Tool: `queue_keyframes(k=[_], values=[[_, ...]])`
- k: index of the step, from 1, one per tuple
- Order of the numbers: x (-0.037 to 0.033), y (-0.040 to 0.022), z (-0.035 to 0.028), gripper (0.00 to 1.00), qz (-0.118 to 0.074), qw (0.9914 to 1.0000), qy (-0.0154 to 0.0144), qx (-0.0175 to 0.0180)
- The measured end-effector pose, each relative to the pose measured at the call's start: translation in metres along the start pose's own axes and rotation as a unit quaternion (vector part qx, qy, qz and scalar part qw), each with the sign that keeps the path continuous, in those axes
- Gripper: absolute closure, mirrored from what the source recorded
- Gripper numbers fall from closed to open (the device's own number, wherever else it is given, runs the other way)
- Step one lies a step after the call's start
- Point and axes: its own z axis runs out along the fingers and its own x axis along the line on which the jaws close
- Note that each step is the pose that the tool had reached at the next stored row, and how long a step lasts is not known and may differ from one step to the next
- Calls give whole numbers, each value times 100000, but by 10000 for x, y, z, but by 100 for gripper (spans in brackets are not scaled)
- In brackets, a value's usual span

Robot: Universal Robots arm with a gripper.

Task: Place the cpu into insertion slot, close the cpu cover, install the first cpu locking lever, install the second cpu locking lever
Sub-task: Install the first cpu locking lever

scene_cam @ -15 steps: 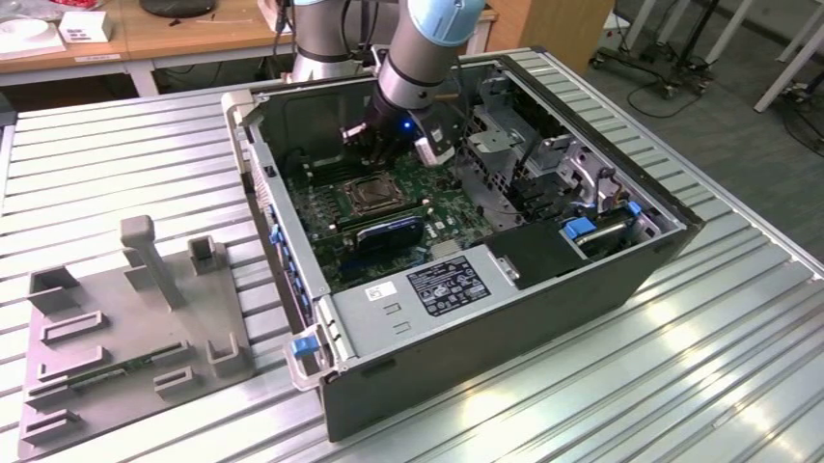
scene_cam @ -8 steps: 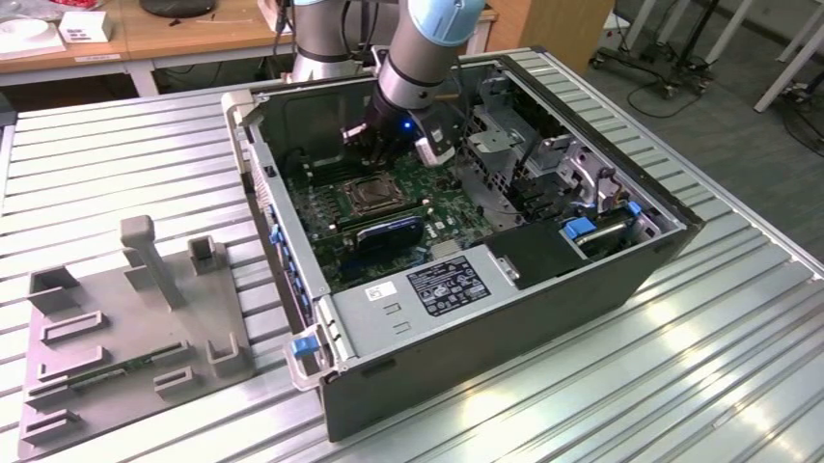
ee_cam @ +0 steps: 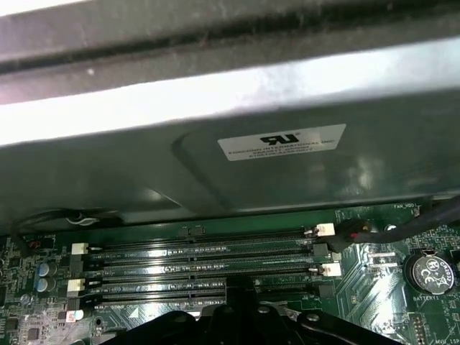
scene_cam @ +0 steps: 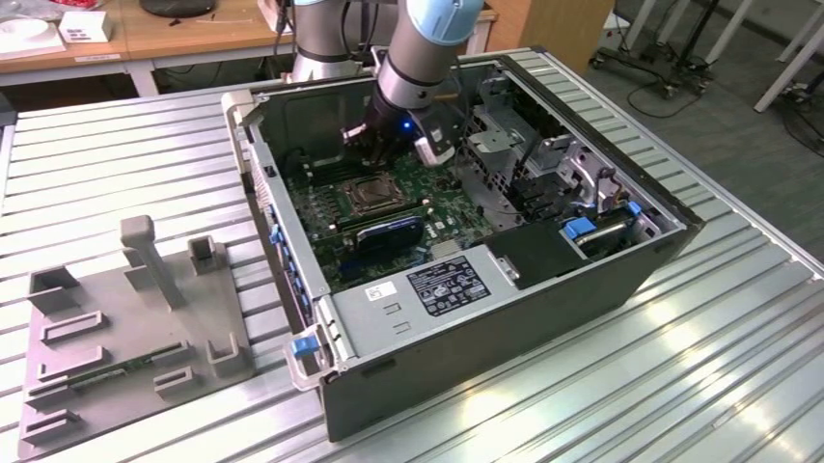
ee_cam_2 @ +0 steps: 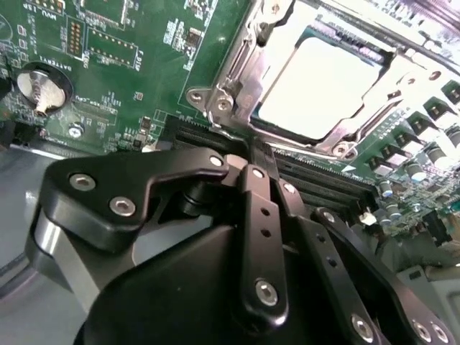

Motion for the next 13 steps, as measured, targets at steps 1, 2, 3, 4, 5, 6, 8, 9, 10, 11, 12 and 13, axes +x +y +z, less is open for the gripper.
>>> queue_keyframes(k=[1,2,3,4,5,6,8,9,10,11,12,13], values=[[0,3,1,89,8,100000,-10,66],[0,4,2,89,10,100000,-17,103],[1,4,2,89,19,100000,-22,136],[1,4,2,89,24,100000,-25,167],[1,4,2,89,25,100000,-26,200],[1,5,2,89,31,100000,-30,233],[1,4,2,89,34,100000,-33,257],[1,4,1,89,35,100000,-34,264],[1,5,1,89,39,100000,-36,268],[1,5,2,89,38,100000,-36,270],[1,6,-1,89,41,100000,-35,281],[2,7,-8,89,44,100000,-30,294]])
